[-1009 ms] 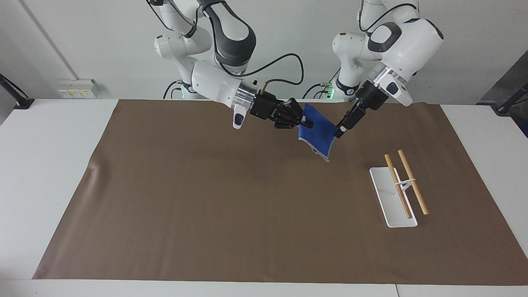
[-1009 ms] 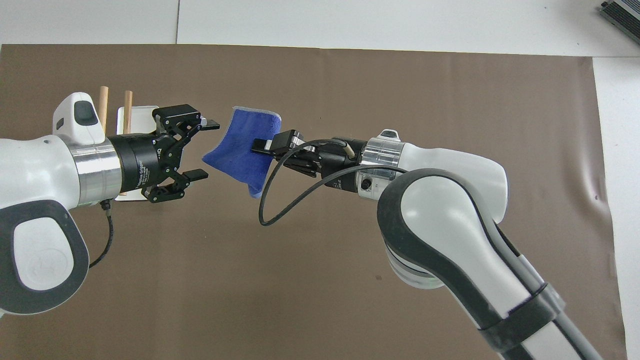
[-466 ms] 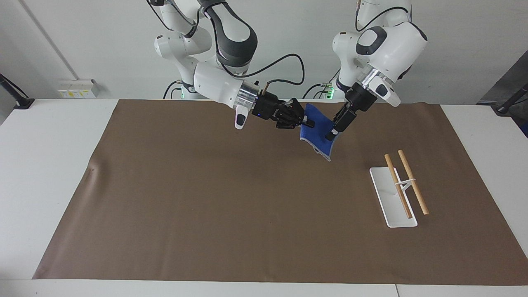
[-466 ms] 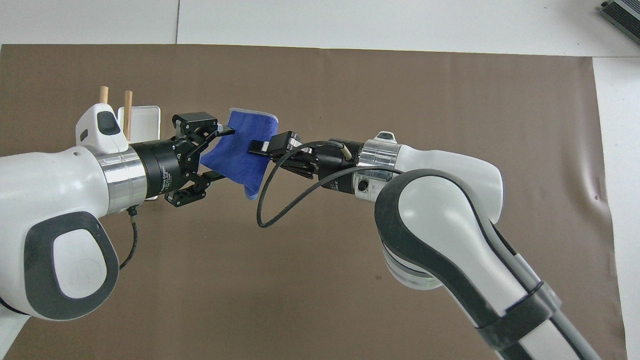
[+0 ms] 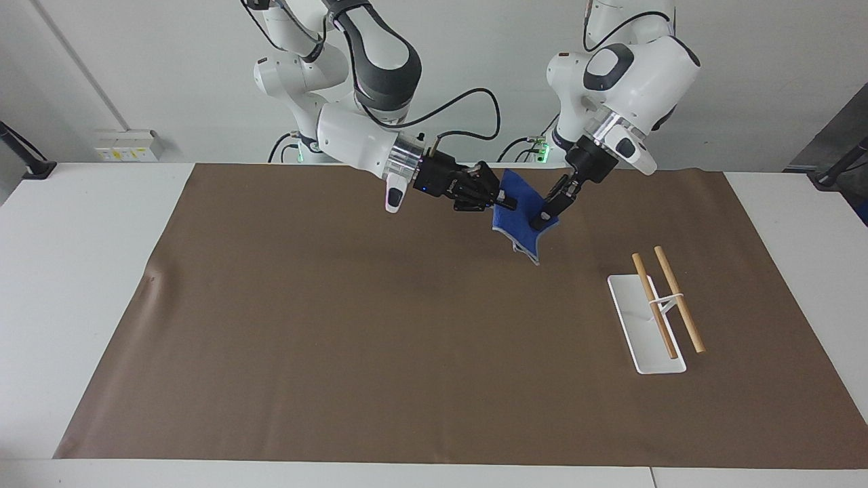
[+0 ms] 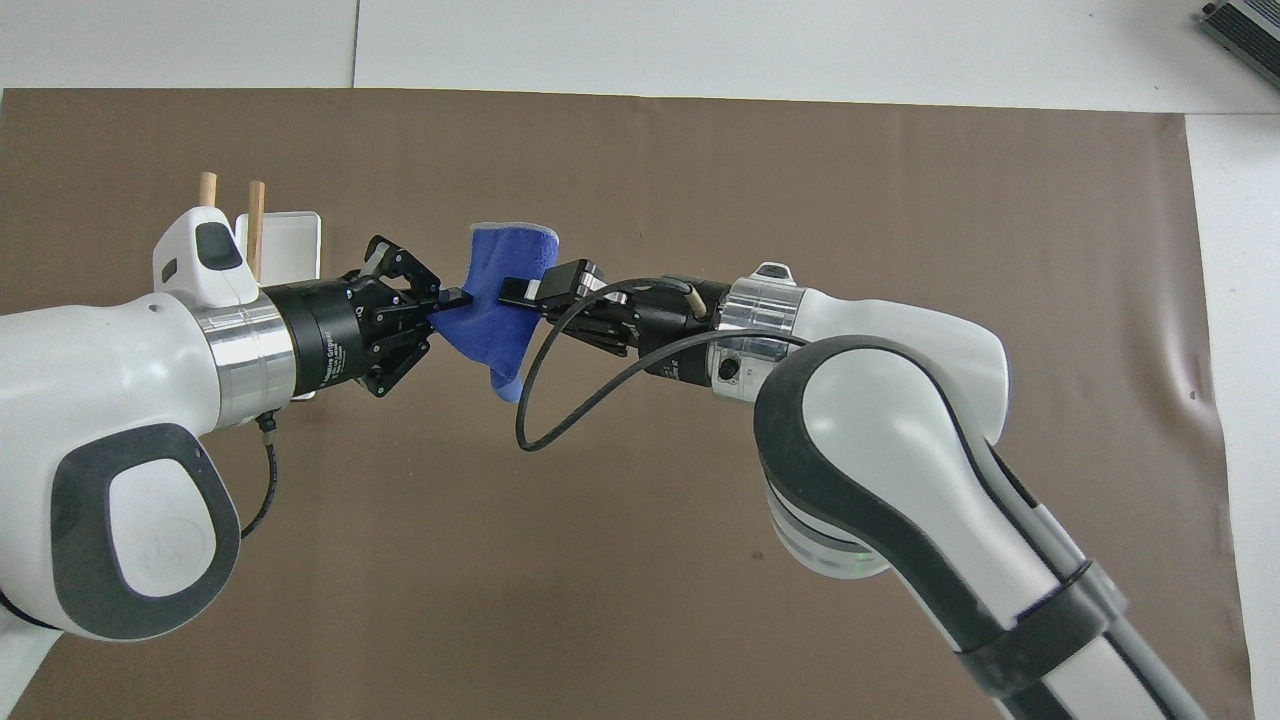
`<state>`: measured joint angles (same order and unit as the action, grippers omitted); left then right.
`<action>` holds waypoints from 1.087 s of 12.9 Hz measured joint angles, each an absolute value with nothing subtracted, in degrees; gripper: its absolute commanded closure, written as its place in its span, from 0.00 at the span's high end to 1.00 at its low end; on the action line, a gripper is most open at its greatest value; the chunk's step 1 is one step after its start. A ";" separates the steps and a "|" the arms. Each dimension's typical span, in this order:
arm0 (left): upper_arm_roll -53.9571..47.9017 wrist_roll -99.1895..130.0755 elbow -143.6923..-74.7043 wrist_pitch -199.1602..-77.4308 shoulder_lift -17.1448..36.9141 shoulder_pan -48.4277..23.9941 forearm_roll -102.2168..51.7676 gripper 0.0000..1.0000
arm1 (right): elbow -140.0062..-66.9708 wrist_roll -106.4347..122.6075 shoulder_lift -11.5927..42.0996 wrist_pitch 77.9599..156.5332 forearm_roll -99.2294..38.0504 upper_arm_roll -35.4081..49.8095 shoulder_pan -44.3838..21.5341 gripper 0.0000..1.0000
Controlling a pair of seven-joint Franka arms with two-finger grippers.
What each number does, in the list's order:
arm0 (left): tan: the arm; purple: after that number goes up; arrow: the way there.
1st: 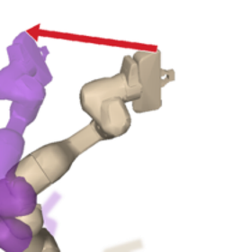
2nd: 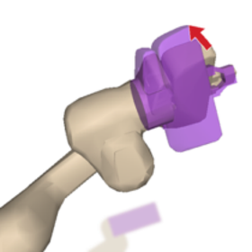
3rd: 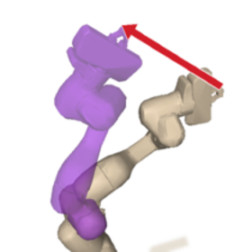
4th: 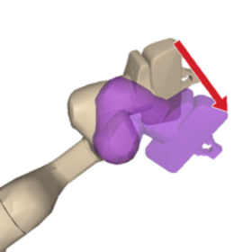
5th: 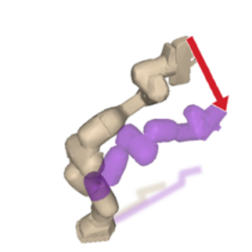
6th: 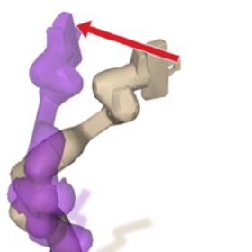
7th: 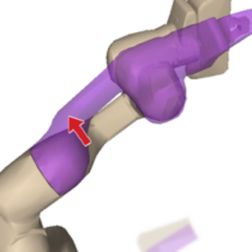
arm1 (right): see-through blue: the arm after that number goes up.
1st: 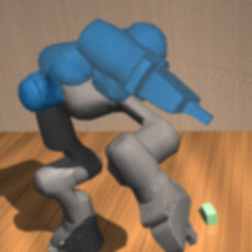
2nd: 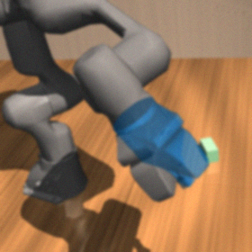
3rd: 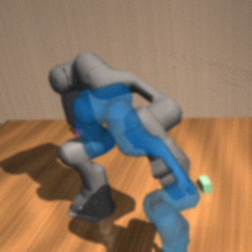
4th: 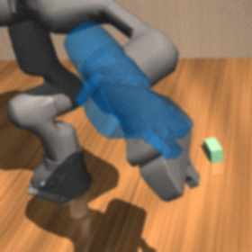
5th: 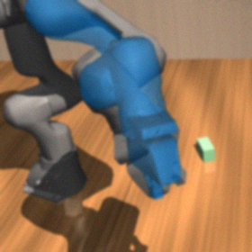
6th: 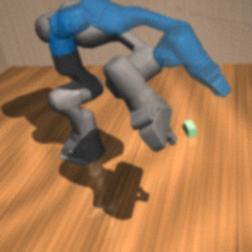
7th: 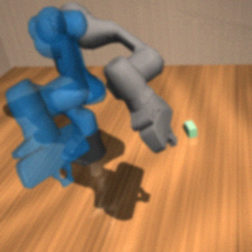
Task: Right arm passes towel to left arm to hang
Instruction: 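Close the left gripper on the towel beside the right gripper, then open the right gripper and withdraw it while the left gripper pulls back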
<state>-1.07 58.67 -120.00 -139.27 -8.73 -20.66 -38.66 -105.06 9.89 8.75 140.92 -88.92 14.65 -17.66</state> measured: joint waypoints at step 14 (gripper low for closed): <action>0.04 53.80 -120.01 -135.26 -8.18 -15.43 -28.77 0.00 | -107.85 6.53 10.13 147.29 -41.93 13.92 -10.08 1.00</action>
